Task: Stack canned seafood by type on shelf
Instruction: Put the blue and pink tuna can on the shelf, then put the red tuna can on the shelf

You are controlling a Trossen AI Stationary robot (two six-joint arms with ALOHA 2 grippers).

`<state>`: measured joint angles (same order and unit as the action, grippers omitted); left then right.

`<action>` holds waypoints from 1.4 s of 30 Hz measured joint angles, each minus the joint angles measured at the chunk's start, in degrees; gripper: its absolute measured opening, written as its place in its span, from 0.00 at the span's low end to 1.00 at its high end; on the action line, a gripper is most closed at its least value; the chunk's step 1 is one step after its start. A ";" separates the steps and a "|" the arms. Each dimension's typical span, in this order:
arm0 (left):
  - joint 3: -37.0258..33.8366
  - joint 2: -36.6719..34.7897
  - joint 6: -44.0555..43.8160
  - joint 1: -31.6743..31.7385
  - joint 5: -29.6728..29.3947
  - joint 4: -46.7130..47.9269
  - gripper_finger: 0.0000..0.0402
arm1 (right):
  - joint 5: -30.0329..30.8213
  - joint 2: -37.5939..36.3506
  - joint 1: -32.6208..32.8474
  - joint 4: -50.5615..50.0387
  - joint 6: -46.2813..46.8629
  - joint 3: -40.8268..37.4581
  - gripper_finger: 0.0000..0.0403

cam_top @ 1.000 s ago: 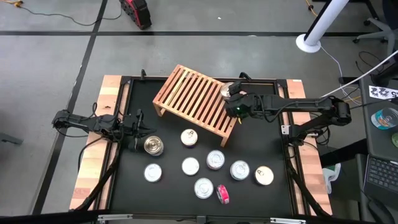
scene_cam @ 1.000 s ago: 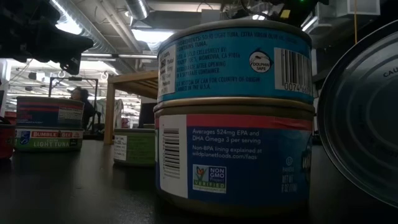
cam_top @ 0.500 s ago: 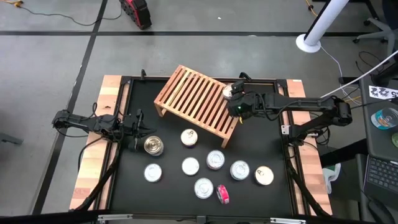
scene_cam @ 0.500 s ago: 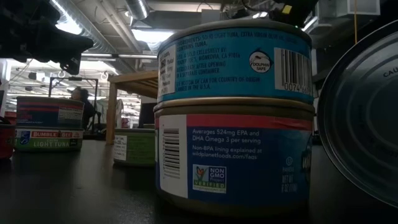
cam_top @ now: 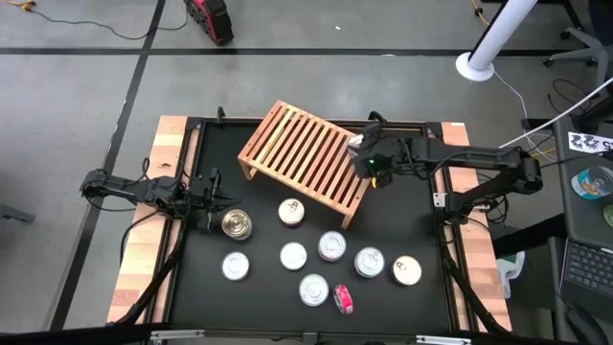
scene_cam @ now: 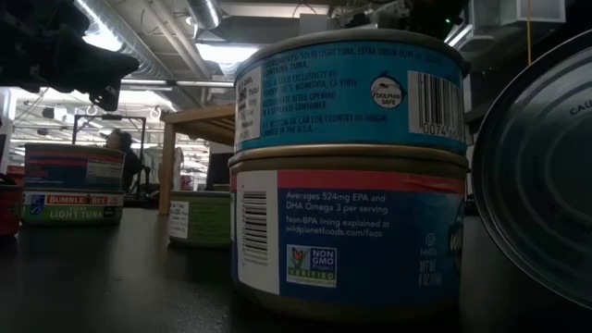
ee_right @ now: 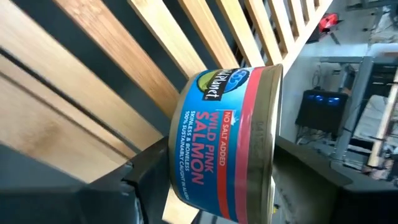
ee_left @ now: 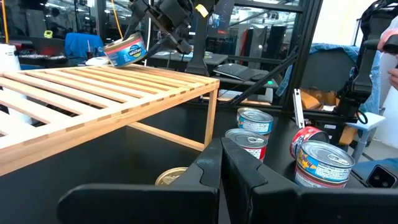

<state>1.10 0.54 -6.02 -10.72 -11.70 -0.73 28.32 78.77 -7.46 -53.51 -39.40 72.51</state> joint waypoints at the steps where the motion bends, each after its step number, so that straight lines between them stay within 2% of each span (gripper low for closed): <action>1: 0.00 -0.01 0.02 0.00 -0.02 0.00 0.01 | -0.45 -0.05 0.00 -0.43 0.45 0.15 0.62; 8: 0.00 0.00 0.02 0.00 0.00 0.00 0.01 | -1.99 -0.12 0.00 -1.73 4.41 0.30 0.62; 19: 0.00 0.00 0.00 0.00 0.00 0.00 0.01 | -5.26 -0.14 -0.07 -1.61 4.47 0.35 0.63; 24: 0.00 -0.01 0.01 0.00 -0.02 0.00 0.01 | -8.49 -0.04 -0.05 -3.01 4.47 0.10 0.75; 31: 0.00 -0.01 0.02 0.00 -0.02 0.00 0.01 | -8.75 0.18 0.00 -5.61 4.46 2.17 0.97; 33: 0.00 0.00 0.00 0.00 -0.02 0.00 0.01 | -8.93 0.17 -0.01 -7.54 5.59 4.10 0.98; 42: 0.00 0.00 0.00 0.00 0.00 0.00 0.01 | -12.03 0.12 2.05 -20.71 13.81 12.69 0.93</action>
<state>1.10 0.54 -6.02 -10.72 -11.70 -0.73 16.30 78.89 -5.41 -74.22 -25.60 85.20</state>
